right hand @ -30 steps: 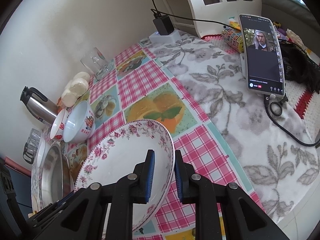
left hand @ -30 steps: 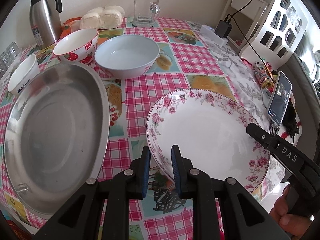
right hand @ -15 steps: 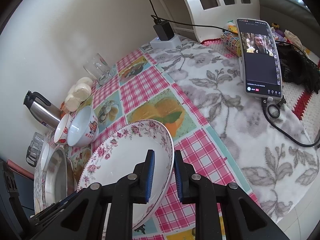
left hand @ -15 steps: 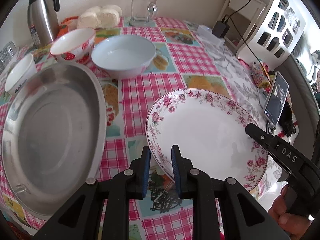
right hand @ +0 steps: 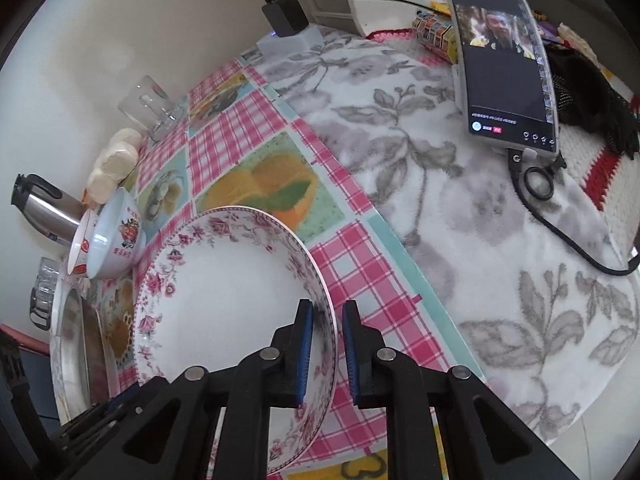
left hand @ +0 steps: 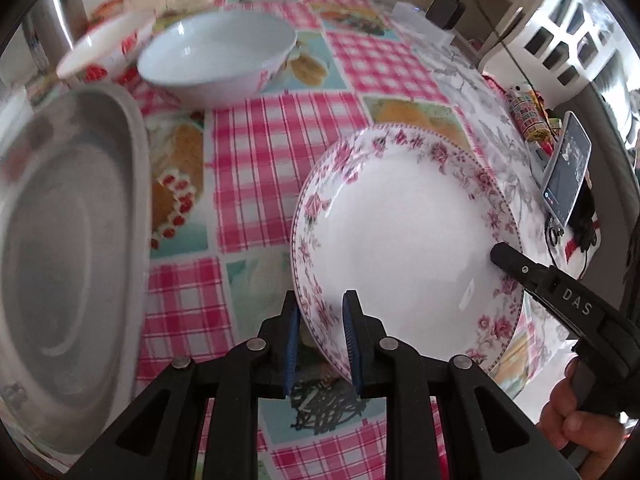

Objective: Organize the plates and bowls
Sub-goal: 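Carry the rose-rimmed plate with the right gripper toward the steel tray, then lower the rose-rimmed plate into the steel tray with the right gripper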

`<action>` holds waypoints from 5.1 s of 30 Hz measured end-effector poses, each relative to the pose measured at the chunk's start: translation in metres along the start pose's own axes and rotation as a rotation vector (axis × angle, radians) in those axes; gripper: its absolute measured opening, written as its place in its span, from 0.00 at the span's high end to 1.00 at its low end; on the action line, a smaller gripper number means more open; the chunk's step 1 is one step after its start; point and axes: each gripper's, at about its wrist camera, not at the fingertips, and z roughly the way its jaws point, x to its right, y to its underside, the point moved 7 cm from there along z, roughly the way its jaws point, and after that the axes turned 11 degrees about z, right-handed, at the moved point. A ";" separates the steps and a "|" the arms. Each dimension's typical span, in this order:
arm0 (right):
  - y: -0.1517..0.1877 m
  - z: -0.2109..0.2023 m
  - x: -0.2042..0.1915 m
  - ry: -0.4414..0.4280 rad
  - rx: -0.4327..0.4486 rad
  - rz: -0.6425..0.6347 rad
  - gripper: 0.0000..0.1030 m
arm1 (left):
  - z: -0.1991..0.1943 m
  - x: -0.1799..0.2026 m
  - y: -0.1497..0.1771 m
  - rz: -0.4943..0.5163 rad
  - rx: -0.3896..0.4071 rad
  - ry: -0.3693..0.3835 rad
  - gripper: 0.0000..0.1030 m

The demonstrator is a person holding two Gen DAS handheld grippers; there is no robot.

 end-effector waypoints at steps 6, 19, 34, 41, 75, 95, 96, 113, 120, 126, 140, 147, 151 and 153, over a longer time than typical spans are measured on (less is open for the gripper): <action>0.000 0.004 -0.004 -0.029 -0.011 -0.034 0.84 | 0.005 -0.001 -0.009 -0.033 -0.007 0.005 0.74; 0.001 0.006 -0.011 0.014 0.035 -0.082 0.83 | 0.004 -0.012 -0.012 -0.065 0.020 0.024 0.81; -0.004 -0.035 -0.010 -0.004 0.129 -0.086 0.85 | -0.030 0.006 -0.020 0.046 0.106 0.028 0.83; -0.009 -0.059 -0.025 -0.015 0.189 -0.097 0.85 | -0.057 0.008 -0.027 0.053 0.178 0.049 0.83; 0.066 -0.090 -0.292 -0.335 0.260 -0.348 0.85 | -0.205 -0.221 0.000 -0.305 0.518 0.008 0.83; 0.099 -0.036 -0.312 -0.338 0.108 -0.327 0.85 | -0.185 -0.262 0.023 -0.309 0.429 -0.088 0.83; 0.098 -0.033 -0.308 -0.332 0.102 -0.318 0.85 | -0.182 -0.260 0.022 -0.297 0.414 -0.096 0.83; 0.107 -0.004 -0.277 -0.185 0.039 -0.353 0.84 | -0.140 -0.241 0.038 -0.244 0.226 -0.143 0.83; 0.111 0.009 -0.267 -0.146 0.001 -0.351 0.84 | -0.121 -0.238 0.043 -0.230 0.157 -0.155 0.83; 0.115 0.020 -0.259 -0.118 -0.038 -0.346 0.84 | -0.102 -0.240 0.050 -0.242 0.083 -0.132 0.83; 0.120 0.032 -0.249 -0.088 -0.085 -0.345 0.84 | -0.088 -0.235 0.052 -0.230 0.028 -0.154 0.83; 0.124 0.038 -0.245 -0.060 -0.103 -0.354 0.84 | -0.088 -0.234 0.053 -0.215 0.016 -0.160 0.83; 0.125 0.041 -0.243 -0.046 -0.114 -0.354 0.84 | -0.088 -0.234 0.053 -0.210 0.016 -0.159 0.83; 0.126 0.043 -0.242 -0.039 -0.120 -0.354 0.84 | -0.088 -0.233 0.053 -0.208 0.018 -0.160 0.83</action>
